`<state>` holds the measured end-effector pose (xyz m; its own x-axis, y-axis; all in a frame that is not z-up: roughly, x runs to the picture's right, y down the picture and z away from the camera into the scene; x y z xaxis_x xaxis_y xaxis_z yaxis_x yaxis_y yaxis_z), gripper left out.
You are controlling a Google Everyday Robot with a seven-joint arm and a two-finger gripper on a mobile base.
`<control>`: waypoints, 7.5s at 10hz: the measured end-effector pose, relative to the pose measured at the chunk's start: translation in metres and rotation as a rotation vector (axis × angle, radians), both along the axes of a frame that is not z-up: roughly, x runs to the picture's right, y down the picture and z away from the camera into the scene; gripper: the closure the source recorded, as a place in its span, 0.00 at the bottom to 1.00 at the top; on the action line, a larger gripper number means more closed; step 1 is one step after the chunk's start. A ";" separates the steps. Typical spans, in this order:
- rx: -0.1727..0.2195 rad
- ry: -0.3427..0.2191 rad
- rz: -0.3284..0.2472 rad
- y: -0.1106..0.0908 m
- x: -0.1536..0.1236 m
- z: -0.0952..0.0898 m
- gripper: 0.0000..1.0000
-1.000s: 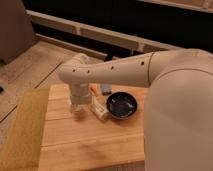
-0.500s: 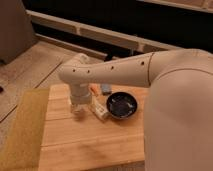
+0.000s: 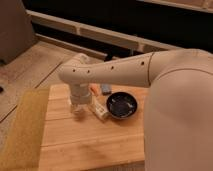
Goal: Place the eraser in the ceramic cup
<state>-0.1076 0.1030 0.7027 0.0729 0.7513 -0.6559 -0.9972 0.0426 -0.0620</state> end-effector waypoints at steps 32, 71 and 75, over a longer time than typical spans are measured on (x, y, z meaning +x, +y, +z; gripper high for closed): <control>0.491 -0.213 -0.285 -0.169 -0.007 0.156 0.35; 0.359 -0.401 -0.208 -0.122 -0.117 0.294 0.35; 0.360 -0.389 -0.249 -0.121 -0.117 0.302 0.35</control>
<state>-0.2251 -0.0184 1.0047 0.4604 0.8511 -0.2521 -0.8612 0.3594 -0.3595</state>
